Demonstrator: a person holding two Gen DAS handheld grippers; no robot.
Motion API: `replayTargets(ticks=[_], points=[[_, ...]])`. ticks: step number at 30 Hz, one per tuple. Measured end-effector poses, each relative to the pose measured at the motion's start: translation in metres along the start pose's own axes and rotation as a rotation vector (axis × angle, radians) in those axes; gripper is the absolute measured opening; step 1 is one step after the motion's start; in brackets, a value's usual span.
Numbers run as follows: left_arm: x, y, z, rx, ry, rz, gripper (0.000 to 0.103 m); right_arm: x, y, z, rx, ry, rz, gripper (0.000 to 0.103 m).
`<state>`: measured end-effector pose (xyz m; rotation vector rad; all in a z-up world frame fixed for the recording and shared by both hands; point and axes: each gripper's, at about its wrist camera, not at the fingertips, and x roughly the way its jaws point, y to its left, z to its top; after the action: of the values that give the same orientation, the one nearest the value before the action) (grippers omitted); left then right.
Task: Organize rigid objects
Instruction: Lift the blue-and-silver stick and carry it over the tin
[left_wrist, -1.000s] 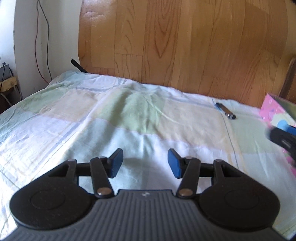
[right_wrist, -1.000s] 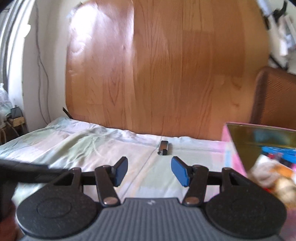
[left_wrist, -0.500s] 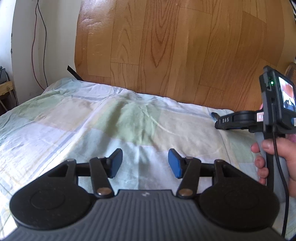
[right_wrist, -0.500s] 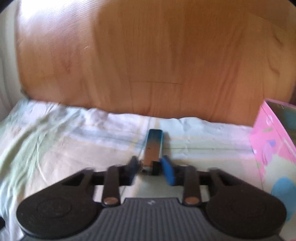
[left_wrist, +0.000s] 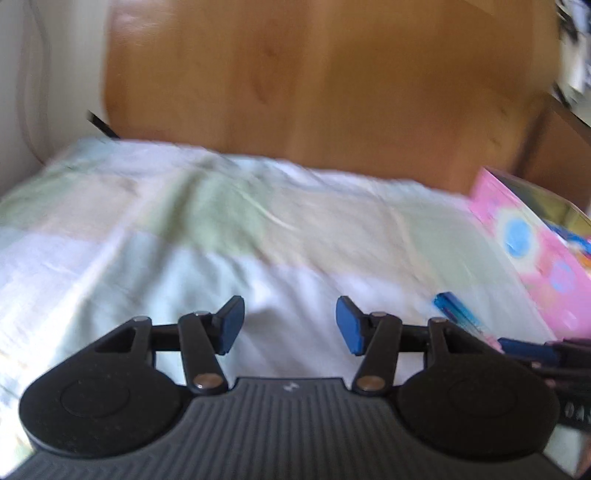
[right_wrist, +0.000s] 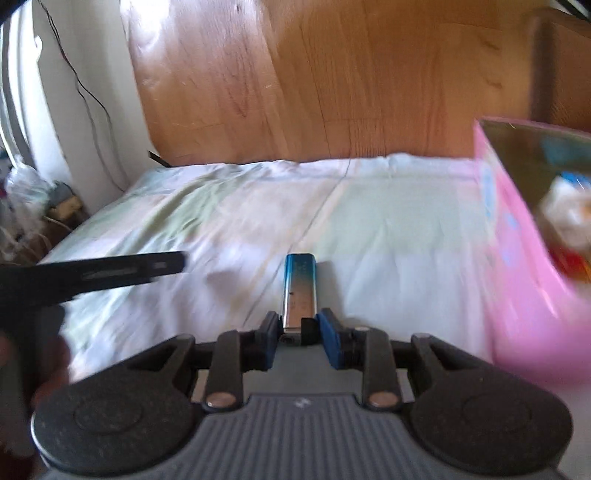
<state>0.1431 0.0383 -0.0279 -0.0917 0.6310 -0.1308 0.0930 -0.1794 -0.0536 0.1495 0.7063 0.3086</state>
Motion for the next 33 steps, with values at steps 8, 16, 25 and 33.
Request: replayTargets(ticks=[8, 16, 25, 33], points=[[-0.027, -0.062, -0.023, -0.020, 0.180, -0.228, 0.062, -0.044, -0.036, -0.034, 0.296, -0.027, 0.177, 0.025], [-0.028, -0.090, -0.025, -0.036, 0.220, -0.163, 0.062, -0.049, -0.063, -0.046, 0.415, -0.064, 0.250, 0.025], [-0.038, -0.096, -0.024, -0.117, 0.255, -0.213, 0.069, -0.052, -0.077, -0.050, 0.435, -0.086, 0.252, 0.025], [-0.030, -0.097, -0.024, -0.195, 0.301, -0.275, 0.062, -0.062, -0.068, -0.053, 0.357, -0.111, 0.279, 0.025]])
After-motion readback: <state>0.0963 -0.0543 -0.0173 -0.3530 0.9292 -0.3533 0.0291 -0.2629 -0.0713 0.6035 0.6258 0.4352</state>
